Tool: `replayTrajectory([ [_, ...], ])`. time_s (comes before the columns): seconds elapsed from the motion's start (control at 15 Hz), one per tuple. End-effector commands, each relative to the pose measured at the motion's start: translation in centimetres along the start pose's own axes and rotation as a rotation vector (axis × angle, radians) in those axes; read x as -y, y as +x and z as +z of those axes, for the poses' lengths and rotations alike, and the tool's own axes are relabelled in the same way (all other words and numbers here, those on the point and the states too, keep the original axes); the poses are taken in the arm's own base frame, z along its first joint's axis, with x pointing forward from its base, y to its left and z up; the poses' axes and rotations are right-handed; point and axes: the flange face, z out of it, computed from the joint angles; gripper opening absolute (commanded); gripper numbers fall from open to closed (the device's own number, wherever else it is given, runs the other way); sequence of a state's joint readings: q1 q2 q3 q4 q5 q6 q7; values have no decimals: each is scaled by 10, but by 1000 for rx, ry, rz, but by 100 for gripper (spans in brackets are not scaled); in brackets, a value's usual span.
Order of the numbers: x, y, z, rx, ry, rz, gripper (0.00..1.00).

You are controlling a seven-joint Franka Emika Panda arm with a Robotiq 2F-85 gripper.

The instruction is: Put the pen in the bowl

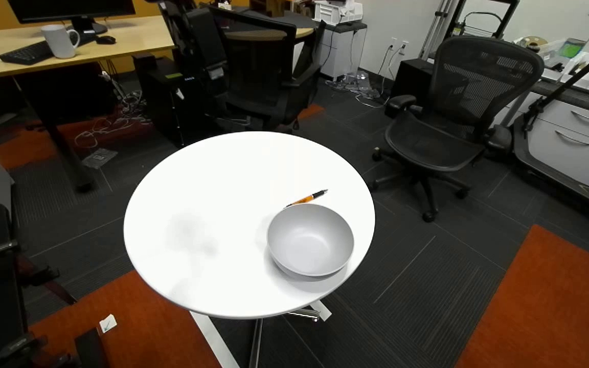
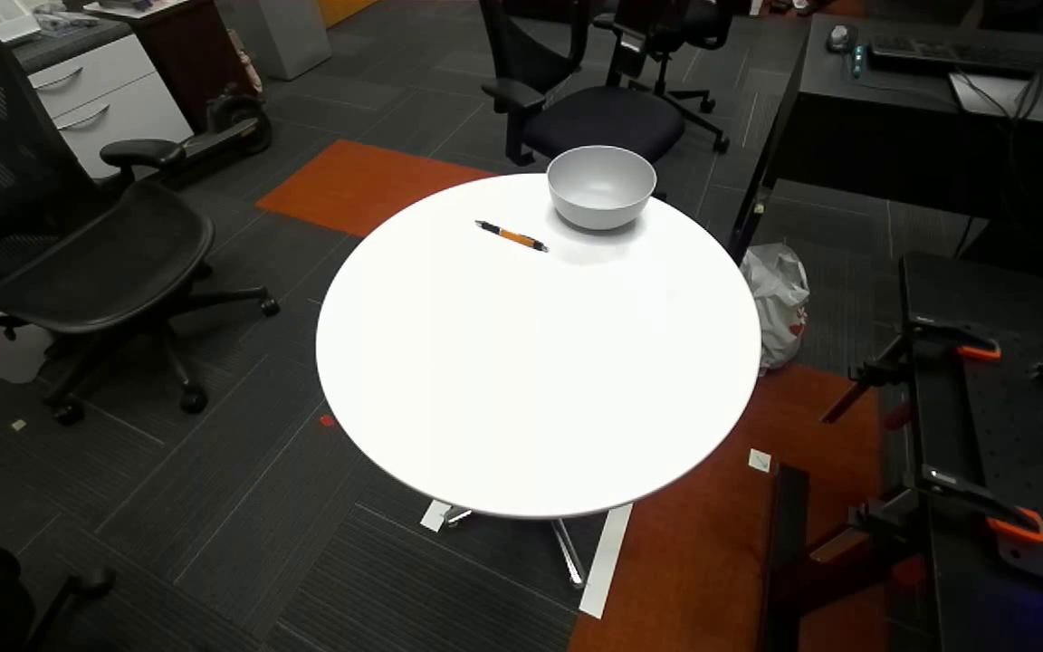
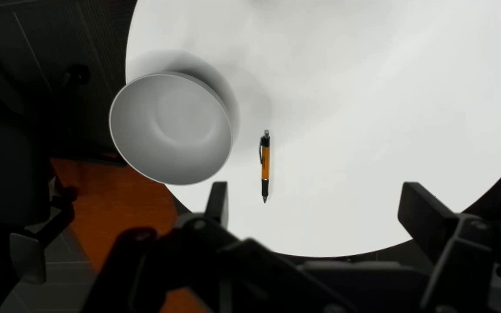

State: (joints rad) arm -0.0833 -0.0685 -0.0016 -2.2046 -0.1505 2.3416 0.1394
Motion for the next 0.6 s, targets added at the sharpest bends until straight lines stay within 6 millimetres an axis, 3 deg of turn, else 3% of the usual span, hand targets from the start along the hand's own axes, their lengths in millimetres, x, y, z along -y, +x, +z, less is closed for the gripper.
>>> replayTrajectory([
  [0.0, -3, 26, 18, 26, -15, -10, 100],
  [0.33, -10, 46, 52, 67, -11, 12, 100],
  [0.4, -8, 34, 46, 50, -9, 17, 100],
  [0.53, -9, 35, 55, 63, -10, 19, 100],
])
